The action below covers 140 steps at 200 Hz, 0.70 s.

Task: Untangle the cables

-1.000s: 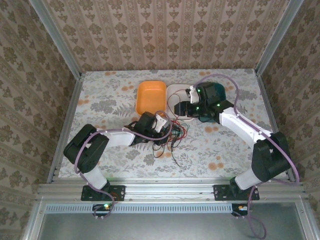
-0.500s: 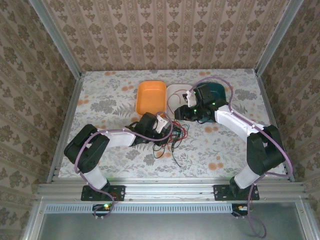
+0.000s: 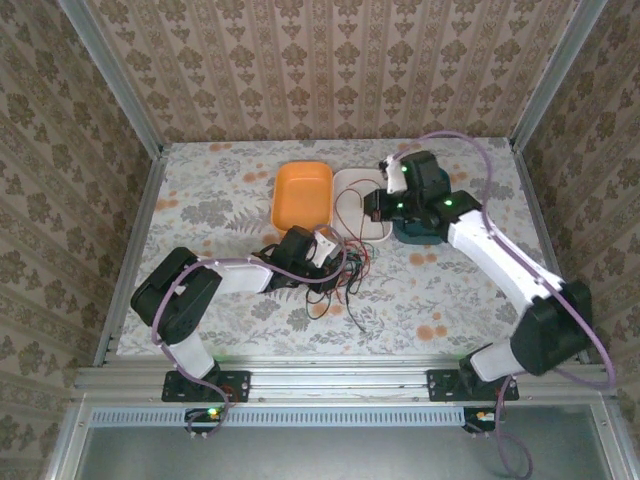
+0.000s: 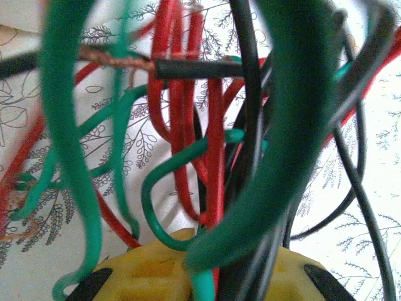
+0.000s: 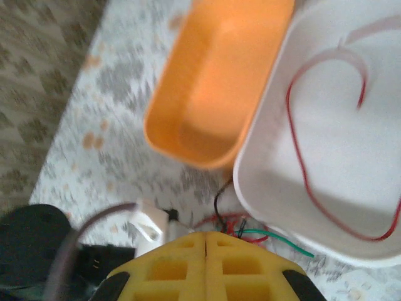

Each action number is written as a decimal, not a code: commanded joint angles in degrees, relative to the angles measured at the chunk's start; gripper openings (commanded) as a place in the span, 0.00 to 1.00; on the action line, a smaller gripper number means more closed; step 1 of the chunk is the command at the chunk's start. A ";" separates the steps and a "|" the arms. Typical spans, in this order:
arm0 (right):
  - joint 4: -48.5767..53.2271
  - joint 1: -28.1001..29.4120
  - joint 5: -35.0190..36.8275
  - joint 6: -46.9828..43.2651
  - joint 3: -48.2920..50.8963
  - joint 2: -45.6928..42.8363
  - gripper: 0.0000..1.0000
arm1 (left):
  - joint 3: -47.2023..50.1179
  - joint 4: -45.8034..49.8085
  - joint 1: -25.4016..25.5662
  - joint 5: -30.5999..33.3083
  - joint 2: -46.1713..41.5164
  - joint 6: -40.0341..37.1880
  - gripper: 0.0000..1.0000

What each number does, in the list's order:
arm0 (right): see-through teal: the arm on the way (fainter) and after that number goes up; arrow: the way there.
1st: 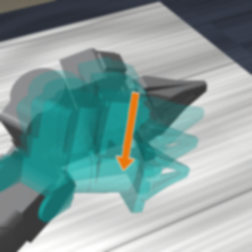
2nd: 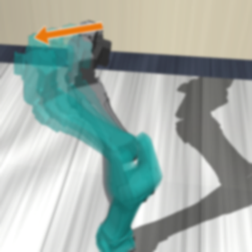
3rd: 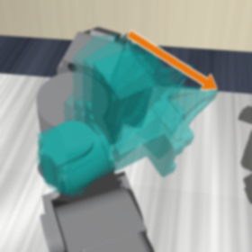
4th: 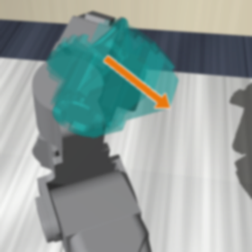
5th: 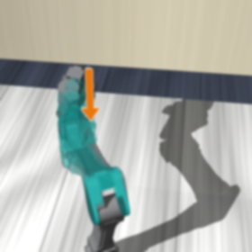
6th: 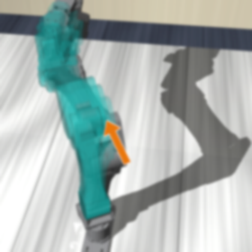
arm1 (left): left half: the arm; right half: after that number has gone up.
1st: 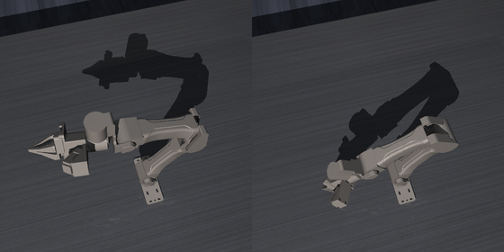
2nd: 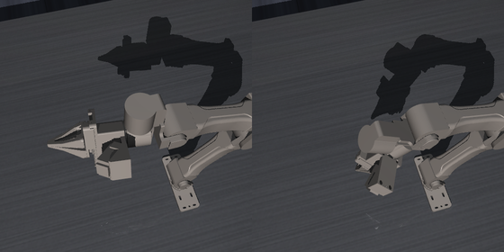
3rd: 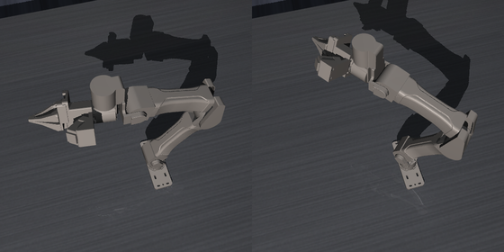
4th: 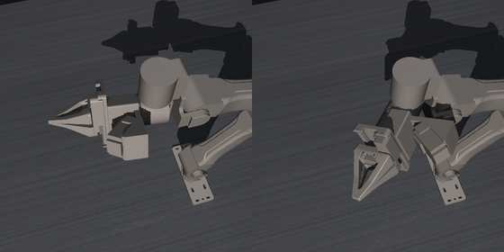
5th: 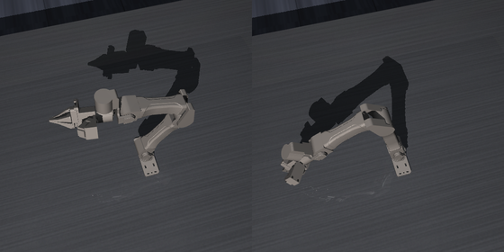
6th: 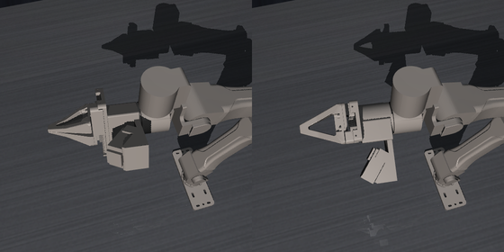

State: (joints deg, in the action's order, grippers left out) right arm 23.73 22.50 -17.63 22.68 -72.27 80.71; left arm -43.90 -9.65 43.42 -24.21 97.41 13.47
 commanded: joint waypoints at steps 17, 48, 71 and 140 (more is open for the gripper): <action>-8.56 -0.88 14.47 -0.66 -1.71 -10.64 0.00 | 0.44 0.97 -0.47 -1.55 0.68 -0.56 0.16; -13.31 -0.97 21.50 -3.00 -0.08 -16.11 0.00 | 0.75 0.64 -0.65 -1.97 0.68 -0.23 0.12; -15.81 -1.01 26.76 -5.78 0.38 -19.52 0.00 | 0.84 0.33 -0.73 -2.16 0.77 0.05 0.00; -20.33 -1.23 49.97 -14.03 0.29 -25.83 0.00 | 1.80 1.39 -1.25 -2.58 -0.32 -0.29 0.00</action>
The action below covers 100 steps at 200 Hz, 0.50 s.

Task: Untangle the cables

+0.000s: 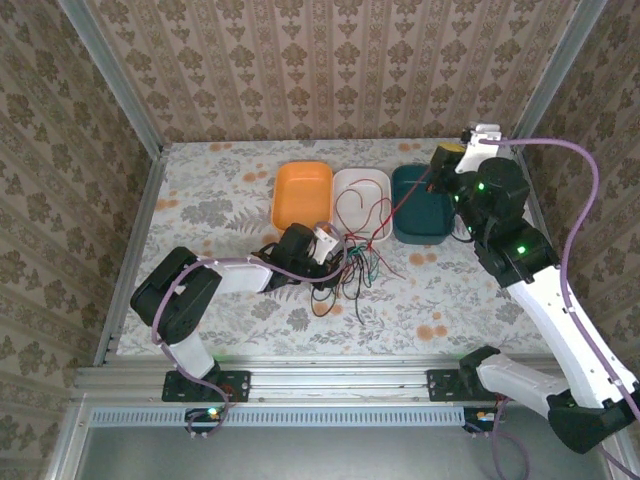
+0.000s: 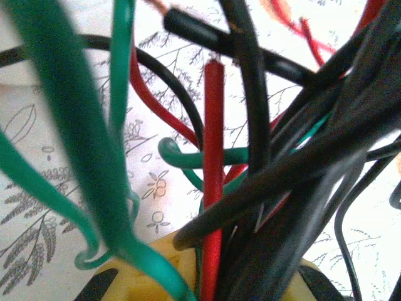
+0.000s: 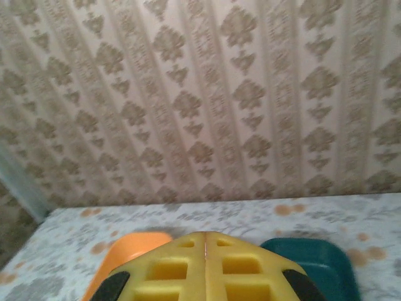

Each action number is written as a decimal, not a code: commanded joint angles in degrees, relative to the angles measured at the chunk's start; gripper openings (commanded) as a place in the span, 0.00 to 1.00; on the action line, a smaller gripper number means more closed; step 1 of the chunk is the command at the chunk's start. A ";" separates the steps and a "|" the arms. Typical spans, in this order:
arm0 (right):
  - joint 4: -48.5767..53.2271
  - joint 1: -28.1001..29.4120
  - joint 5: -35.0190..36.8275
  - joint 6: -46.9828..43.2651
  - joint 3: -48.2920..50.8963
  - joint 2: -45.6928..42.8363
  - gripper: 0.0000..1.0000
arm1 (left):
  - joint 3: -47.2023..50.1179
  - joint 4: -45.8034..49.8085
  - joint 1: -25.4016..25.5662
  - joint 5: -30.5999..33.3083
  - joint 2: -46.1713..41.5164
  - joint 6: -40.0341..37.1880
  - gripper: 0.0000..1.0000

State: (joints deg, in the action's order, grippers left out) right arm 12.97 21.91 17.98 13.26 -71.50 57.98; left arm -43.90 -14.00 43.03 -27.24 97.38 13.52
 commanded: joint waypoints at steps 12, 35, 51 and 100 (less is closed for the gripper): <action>-10.15 -0.77 17.48 -6.35 -0.77 -3.46 0.00 | 2.05 6.65 -0.85 0.68 -0.93 -0.59 0.00; -9.95 -1.25 21.52 -7.90 -1.37 -3.57 0.00 | 3.17 7.90 -1.02 0.79 -2.68 -1.59 0.00; -5.62 -1.26 21.35 -4.64 -1.15 -3.27 0.00 | 3.29 9.13 -0.95 0.79 -3.57 -2.95 0.00; 12.60 -1.17 7.45 21.47 11.98 -3.48 0.03 | 2.52 9.60 1.04 2.17 -5.01 -9.44 0.00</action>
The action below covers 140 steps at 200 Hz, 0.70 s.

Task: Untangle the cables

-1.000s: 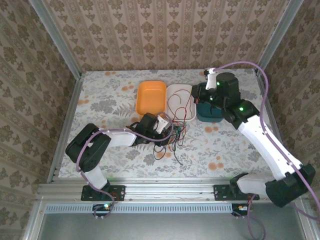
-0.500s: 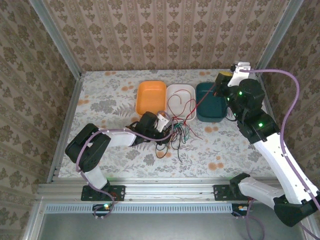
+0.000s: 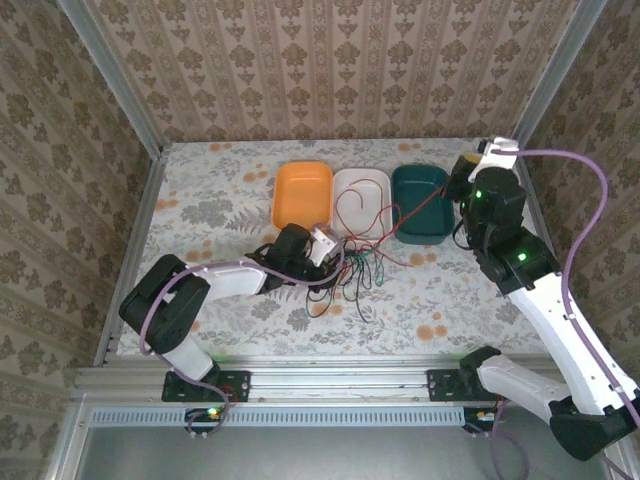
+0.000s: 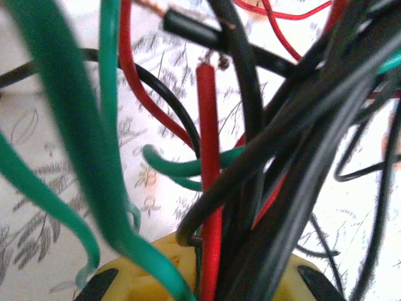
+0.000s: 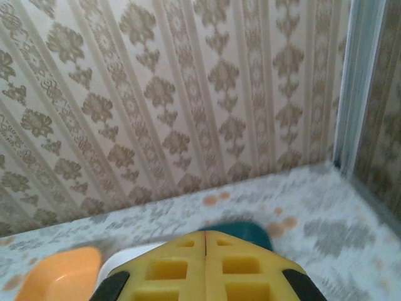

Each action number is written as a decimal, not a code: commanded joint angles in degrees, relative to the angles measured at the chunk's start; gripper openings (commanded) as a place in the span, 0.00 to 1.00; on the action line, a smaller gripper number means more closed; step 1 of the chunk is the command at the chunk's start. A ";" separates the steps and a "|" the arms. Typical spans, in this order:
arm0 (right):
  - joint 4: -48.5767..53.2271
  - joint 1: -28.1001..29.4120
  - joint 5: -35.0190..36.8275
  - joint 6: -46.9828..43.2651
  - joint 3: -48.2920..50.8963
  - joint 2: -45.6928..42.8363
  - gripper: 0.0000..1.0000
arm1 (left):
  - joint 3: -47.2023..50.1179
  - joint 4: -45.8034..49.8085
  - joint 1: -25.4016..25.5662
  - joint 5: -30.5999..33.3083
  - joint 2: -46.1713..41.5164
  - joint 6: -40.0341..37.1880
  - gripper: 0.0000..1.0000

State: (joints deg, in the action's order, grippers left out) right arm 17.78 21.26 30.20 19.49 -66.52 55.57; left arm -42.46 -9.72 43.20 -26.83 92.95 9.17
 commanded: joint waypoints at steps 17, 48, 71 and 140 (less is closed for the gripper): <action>9.46 -0.51 -8.14 19.34 13.31 -1.17 0.20 | 0.56 5.26 1.56 1.94 -0.57 -7.50 0.00; 8.74 -0.60 -14.89 16.72 18.49 0.12 0.58 | 0.01 5.05 2.63 3.33 -0.70 -10.23 0.00; 9.27 -0.65 -23.52 10.18 17.96 3.49 0.63 | -0.08 4.80 3.09 4.24 -0.67 -10.91 0.00; 18.26 -0.46 -38.84 2.50 14.50 19.50 0.67 | -0.08 4.00 3.53 5.68 -0.37 -11.19 0.00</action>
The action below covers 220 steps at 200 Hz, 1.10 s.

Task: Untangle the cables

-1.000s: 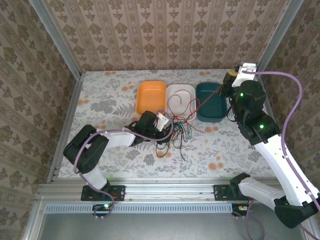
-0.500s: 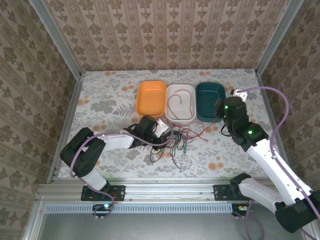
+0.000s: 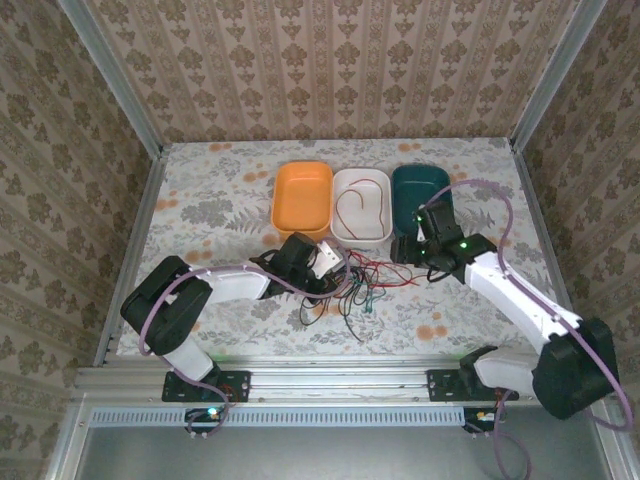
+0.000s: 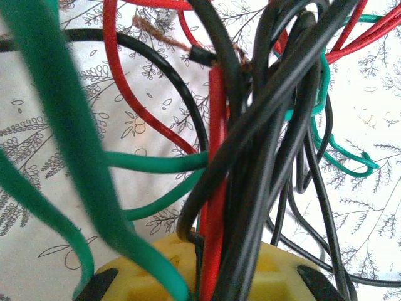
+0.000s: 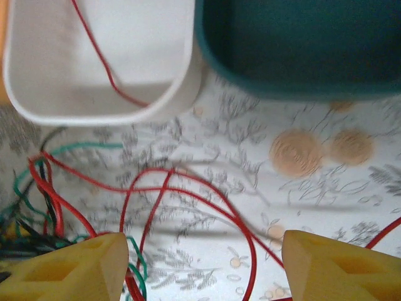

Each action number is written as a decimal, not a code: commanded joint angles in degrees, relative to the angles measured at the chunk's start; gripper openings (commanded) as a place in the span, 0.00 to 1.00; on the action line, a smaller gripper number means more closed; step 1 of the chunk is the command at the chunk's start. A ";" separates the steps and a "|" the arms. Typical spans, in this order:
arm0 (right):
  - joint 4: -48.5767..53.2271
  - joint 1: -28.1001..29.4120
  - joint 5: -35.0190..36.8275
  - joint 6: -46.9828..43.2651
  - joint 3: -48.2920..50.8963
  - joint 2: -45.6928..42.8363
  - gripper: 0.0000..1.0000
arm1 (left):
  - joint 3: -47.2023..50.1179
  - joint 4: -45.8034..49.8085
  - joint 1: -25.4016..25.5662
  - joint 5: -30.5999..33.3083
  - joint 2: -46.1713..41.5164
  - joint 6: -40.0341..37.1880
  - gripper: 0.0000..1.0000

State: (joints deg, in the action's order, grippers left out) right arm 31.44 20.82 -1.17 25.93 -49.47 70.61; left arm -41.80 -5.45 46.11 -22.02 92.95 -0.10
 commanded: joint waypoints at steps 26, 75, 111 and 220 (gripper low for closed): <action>6.09 0.01 -4.83 -4.64 -2.39 10.01 0.66 | -0.57 -0.36 0.66 1.23 -0.48 -1.84 0.00; 3.59 0.01 -1.02 -5.02 -1.70 17.50 0.61 | -0.34 -0.29 0.76 1.45 -0.74 -2.18 0.00; 2.74 -0.08 -0.66 -4.48 -1.77 20.68 0.29 | 0.13 -0.30 0.78 2.15 -0.88 -2.26 0.00; 0.54 -1.13 29.13 3.55 -1.02 -12.41 0.00 | 0.21 3.08 0.81 3.04 1.05 -2.25 0.00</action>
State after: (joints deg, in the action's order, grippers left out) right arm 33.04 20.25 15.38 27.51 -49.78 63.81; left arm -41.80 -5.10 46.54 -19.22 92.97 -1.15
